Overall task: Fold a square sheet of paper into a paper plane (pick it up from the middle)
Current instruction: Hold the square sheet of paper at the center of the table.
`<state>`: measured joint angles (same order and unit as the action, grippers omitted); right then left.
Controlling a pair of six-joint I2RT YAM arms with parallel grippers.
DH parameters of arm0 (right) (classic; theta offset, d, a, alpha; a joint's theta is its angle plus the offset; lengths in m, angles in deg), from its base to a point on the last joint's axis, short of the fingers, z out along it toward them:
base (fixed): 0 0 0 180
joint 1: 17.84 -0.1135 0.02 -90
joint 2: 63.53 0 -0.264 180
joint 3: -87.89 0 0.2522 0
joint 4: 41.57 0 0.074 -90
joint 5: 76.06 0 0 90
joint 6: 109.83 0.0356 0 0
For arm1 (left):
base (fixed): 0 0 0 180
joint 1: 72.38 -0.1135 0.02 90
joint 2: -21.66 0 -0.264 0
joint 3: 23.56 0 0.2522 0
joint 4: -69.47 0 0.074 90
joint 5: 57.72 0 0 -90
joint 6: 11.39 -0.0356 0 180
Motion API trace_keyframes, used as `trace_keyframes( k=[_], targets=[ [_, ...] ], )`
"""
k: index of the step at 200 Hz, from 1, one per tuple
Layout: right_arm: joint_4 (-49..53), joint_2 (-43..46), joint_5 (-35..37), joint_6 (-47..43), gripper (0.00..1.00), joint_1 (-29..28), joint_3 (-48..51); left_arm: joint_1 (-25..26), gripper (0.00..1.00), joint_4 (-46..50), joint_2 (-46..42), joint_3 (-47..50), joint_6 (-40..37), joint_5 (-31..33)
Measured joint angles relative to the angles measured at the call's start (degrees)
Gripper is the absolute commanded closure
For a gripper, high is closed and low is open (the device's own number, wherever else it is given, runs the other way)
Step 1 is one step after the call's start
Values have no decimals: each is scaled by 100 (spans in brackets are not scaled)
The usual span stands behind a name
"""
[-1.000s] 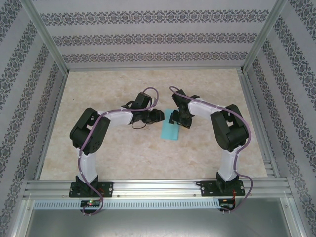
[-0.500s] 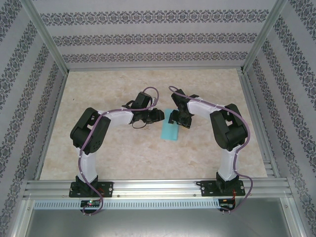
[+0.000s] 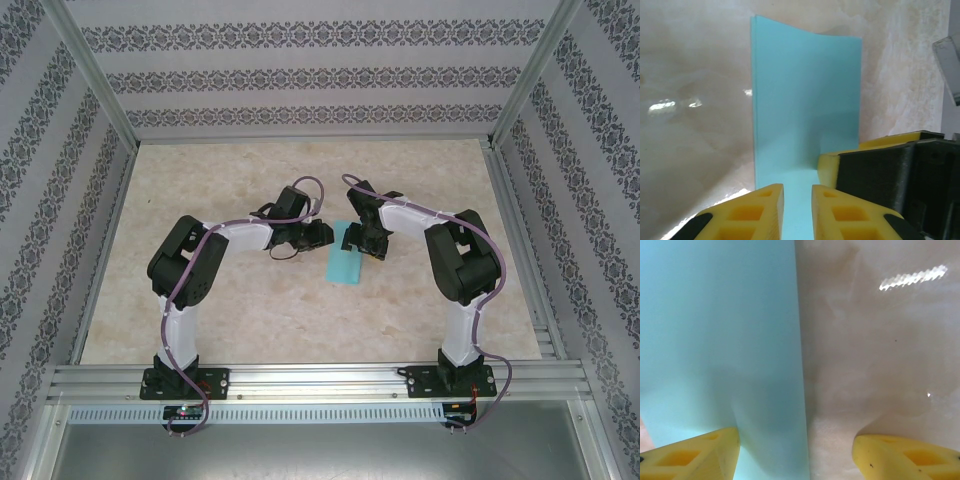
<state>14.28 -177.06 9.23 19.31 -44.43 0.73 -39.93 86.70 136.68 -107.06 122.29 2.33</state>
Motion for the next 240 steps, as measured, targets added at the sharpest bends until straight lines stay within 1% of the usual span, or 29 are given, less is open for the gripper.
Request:
trace_keyframes(
  k=[22,75,100,240],
  targets=[
    [0,0,-2,-2,34,0,0,17,81,0,98,-153,0,-111],
    [0,-7,-2,-2,34,0,0,125,88,240,354,-398,-7,-129],
    [0,-7,-2,-4,34,0,0,138,90,363,431,-446,-7,-129],
    [20,-22,-46,-118,32,0,-20,149,92,638,498,-529,-81,-103]
  ],
)
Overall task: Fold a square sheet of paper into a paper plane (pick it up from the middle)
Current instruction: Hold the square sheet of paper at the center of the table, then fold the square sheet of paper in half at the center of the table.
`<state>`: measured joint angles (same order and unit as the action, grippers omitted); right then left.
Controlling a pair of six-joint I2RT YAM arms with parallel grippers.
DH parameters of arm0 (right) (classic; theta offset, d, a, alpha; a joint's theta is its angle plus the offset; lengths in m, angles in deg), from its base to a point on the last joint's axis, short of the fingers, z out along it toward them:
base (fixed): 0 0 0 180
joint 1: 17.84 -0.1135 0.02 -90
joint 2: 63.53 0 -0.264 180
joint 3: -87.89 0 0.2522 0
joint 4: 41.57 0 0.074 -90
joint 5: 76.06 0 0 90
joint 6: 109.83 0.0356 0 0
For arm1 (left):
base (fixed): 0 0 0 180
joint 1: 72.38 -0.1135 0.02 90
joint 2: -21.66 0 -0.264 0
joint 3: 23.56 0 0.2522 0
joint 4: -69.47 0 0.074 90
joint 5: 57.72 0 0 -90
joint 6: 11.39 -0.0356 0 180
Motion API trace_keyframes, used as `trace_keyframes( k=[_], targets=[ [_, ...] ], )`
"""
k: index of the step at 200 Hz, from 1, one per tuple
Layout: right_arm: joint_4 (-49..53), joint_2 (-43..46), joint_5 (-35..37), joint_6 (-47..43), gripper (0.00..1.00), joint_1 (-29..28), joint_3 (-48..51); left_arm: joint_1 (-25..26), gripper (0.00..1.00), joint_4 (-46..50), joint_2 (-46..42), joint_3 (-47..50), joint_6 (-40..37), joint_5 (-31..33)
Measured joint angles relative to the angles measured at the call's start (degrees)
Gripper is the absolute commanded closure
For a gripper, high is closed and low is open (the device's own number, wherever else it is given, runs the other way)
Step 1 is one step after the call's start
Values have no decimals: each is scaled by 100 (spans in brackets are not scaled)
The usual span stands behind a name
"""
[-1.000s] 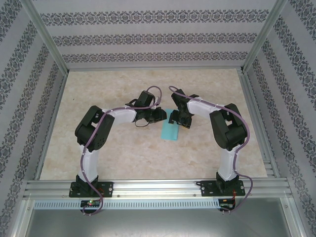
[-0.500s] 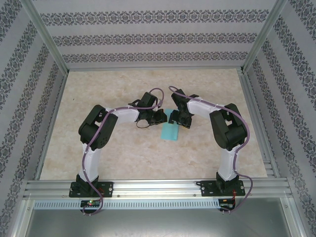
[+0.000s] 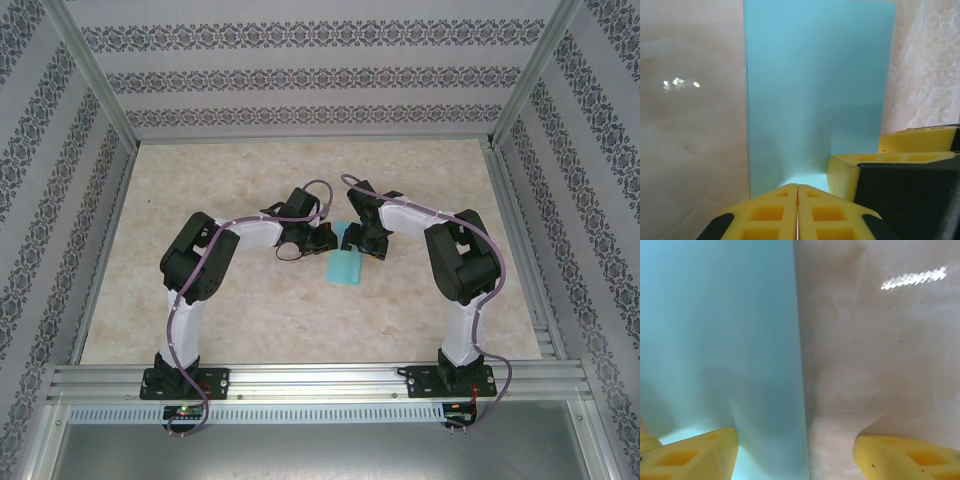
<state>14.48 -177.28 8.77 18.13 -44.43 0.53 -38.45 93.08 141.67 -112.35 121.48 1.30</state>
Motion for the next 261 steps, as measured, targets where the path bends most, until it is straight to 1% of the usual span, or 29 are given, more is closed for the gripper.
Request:
trace_keyframes(
  k=[71,96,102,123,144,157,162,177,194,207,213,228,261],
  targets=[
    [20,2,-11,-11,33,0,-17,37,94,352,109,-164,-136,153],
    [-157,245,-138,-11,33,50,133,39,94,509,109,-216,-216,210],
    [-249,323,-205,-11,32,83,212,39,94,529,109,-221,-232,216],
    [-651,632,-455,-20,21,188,553,48,95,579,109,-229,-278,243],
    [-857,1093,-581,-61,22,269,901,57,95,601,111,-243,-317,260],
    [-962,1373,-745,-105,26,275,962,59,95,616,118,-256,-332,278],
    [-1034,1462,-813,-146,30,278,962,59,95,623,118,-260,-339,278],
    [-1327,1626,-1043,-170,46,247,960,59,95,656,125,-284,-343,280],
    [-1587,1591,-1303,-236,68,188,946,59,96,699,140,-315,-343,280],
    [-1742,1451,-1484,-205,79,181,942,59,96,719,142,-328,-345,280],
    [-1779,1373,-1547,-177,82,168,935,59,96,723,142,-328,-345,282],
    [-1893,1139,-1665,-166,86,168,935,59,96,745,146,-341,-345,282],
    [-2026,745,-1805,-160,89,229,938,59,96,852,184,-424,-350,280]
  ],
)
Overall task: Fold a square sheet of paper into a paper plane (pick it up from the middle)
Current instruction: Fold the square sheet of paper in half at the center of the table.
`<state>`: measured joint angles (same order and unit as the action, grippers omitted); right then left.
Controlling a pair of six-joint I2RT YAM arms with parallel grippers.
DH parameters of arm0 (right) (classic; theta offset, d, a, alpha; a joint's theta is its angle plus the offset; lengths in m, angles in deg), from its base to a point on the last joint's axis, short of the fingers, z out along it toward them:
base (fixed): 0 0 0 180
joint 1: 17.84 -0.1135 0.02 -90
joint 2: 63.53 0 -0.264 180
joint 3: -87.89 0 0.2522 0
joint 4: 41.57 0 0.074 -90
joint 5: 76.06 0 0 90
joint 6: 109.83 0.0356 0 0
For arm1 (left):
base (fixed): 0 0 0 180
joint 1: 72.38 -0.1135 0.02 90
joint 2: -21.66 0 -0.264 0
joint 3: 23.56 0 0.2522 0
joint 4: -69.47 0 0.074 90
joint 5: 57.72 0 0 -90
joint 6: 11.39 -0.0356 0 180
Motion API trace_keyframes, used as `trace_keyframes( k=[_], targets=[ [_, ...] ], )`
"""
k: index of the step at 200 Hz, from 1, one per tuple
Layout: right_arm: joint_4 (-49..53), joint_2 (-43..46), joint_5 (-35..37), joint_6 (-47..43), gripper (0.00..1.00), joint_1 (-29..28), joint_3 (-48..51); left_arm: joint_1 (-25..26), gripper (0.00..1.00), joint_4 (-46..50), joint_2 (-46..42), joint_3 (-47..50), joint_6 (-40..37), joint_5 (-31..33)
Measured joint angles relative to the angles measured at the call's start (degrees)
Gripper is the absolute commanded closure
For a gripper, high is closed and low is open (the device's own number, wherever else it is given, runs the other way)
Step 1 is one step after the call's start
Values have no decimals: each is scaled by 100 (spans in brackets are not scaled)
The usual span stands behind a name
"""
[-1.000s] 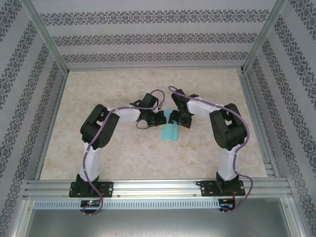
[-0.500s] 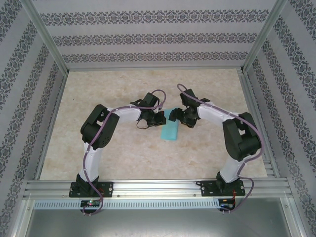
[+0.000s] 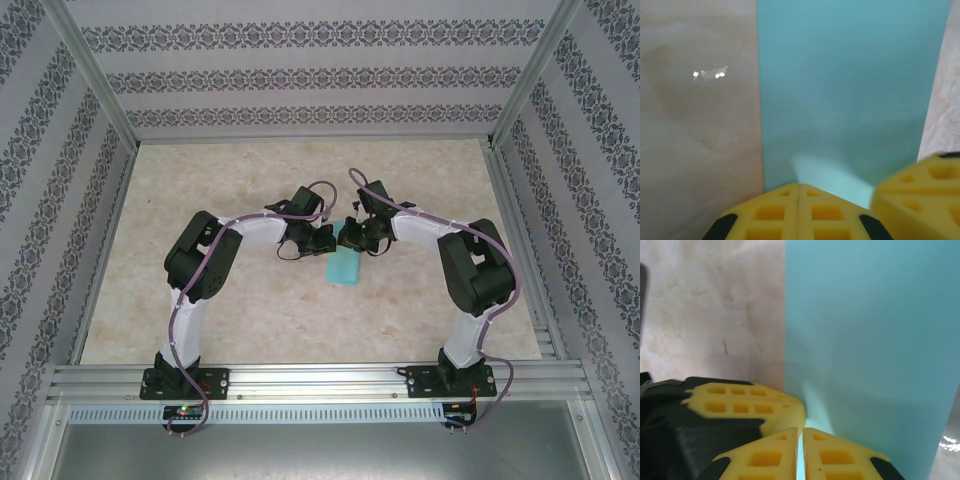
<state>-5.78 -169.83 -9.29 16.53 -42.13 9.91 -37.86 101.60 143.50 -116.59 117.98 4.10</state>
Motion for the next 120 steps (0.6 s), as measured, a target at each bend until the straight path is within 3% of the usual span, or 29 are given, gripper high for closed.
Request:
trace_keyframes(
  k=[86,120],
  targets=[
    [-310,-136,-76,-105,88,310,402,0,97,243,81,-177,-20,-4],
    [-1025,-48,-533,-201,86,538,879,0,98,273,92,-190,-31,-4]
  ],
)
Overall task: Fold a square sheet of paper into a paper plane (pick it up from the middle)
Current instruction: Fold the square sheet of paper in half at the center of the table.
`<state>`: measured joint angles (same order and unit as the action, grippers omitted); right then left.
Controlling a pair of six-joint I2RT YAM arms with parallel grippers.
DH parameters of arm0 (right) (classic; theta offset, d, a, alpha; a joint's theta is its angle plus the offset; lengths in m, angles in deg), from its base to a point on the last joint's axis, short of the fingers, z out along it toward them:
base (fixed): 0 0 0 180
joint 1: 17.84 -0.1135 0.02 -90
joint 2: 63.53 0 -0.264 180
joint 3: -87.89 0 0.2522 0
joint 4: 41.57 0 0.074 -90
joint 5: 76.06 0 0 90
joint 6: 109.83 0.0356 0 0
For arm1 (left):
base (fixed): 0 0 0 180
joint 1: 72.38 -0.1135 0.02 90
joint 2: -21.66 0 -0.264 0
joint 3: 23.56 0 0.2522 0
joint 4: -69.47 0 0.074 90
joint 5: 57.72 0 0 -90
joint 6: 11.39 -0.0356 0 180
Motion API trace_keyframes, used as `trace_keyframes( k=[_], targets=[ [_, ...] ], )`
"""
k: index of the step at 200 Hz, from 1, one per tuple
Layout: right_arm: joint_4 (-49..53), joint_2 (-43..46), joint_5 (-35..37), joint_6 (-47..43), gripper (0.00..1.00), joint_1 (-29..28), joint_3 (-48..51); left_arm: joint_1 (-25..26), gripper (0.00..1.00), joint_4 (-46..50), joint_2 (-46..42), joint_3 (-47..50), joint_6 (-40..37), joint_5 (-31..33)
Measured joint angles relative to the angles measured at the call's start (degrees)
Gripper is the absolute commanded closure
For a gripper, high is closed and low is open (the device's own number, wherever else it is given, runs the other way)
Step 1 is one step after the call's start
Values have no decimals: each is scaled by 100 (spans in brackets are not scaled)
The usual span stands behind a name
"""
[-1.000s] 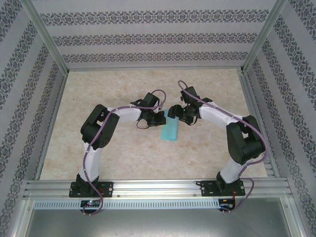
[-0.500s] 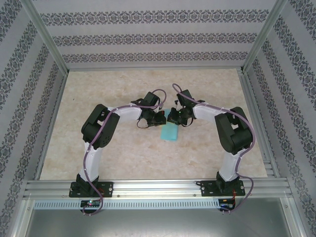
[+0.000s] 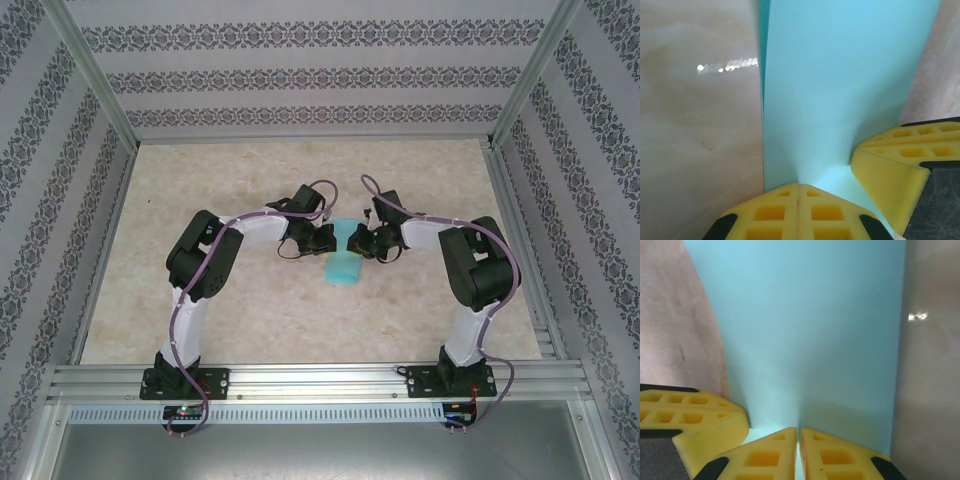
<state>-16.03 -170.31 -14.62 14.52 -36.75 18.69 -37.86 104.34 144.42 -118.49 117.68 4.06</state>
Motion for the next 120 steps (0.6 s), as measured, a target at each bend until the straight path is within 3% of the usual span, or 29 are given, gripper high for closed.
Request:
trace_keyframes(
  k=[30,73,120],
  targets=[
    [-610,118,-476,-24,85,275,442,2,99,-98,-7,70,22,-22],
    [-514,485,-428,9,86,612,619,2,99,-111,-9,74,20,-26],
    [-625,297,-417,179,97,212,-35,2,100,-103,-7,61,20,-24]
  ],
)
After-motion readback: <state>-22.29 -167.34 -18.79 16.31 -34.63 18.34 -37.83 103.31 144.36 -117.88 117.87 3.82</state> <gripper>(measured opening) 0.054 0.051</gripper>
